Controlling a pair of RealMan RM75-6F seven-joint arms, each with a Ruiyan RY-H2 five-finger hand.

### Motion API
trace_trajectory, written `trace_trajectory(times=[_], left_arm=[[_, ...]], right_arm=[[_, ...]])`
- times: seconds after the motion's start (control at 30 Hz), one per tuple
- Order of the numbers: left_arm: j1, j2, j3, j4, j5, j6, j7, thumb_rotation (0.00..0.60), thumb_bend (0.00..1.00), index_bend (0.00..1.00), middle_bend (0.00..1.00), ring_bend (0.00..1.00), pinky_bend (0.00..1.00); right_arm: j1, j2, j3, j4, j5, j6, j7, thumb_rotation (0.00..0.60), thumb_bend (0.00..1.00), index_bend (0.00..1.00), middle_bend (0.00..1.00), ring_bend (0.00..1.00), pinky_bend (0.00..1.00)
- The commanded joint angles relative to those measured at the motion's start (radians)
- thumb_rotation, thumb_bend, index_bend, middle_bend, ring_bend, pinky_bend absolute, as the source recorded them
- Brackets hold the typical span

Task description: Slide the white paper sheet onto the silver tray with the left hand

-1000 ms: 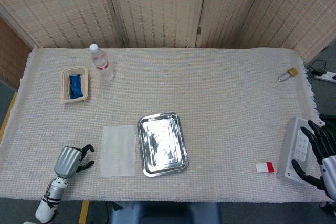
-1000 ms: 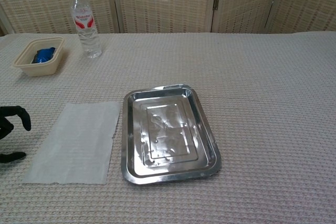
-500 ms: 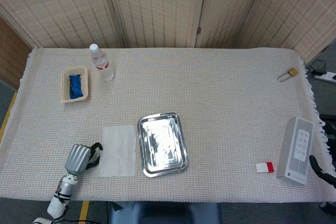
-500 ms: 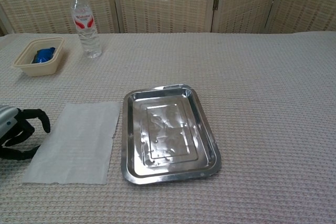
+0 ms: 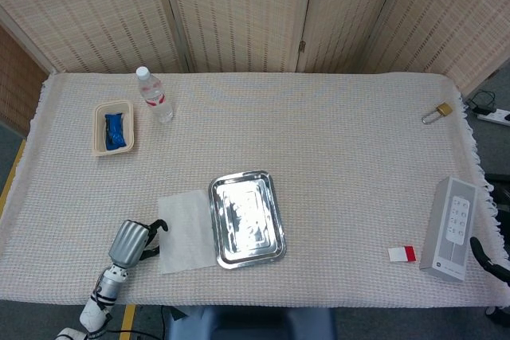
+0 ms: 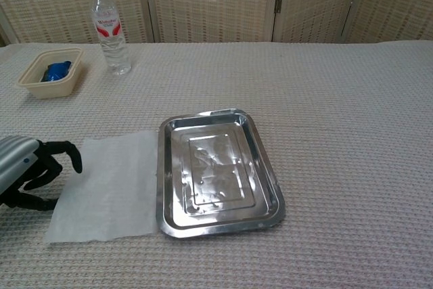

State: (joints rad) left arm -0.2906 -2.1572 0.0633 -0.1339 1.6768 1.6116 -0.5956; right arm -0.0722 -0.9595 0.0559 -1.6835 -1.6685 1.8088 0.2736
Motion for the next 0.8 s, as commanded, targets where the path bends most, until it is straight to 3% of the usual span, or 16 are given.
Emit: trace_trajectory(times=[0.03, 0.1, 0.5, 0.8], left_arm=[[-0.001, -0.008, 0.005, 0.007, 0.002, 0.036, -0.012, 0.600, 0.31, 0.59, 1.00, 1.00, 1.00], [-0.002, -0.010, 0.014, 0.012, 0.007, 0.042, -0.017, 0.600, 0.37, 0.62, 1.00, 1.00, 1.00], [-0.005, -0.011, 0.028, 0.018, 0.006, 0.059, -0.044, 0.600, 0.48, 0.65, 1.00, 1.00, 1.00], [-0.014, 0.015, 0.021, 0.015, -0.003, 0.152, -0.015, 0.600, 0.53, 0.65, 1.00, 1.00, 1.00]], right_arm=[[-0.001, 0.000, 0.000, -0.001, 0.000, -0.001, -0.001, 0.600, 0.40, 0.00, 0.00, 0.00, 0.00], [0.000, -0.001, 0.002, -0.003, 0.003, -0.003, -0.001, 0.600, 0.40, 0.00, 0.00, 0.00, 0.00], [0.004, -0.007, -0.002, -0.010, -0.003, -0.025, -0.030, 0.600, 0.40, 0.00, 0.00, 0.00, 0.00], [0.005, -0.006, -0.011, -0.011, -0.025, -0.030, -0.040, 0.600, 0.40, 0.00, 0.00, 0.00, 0.00]])
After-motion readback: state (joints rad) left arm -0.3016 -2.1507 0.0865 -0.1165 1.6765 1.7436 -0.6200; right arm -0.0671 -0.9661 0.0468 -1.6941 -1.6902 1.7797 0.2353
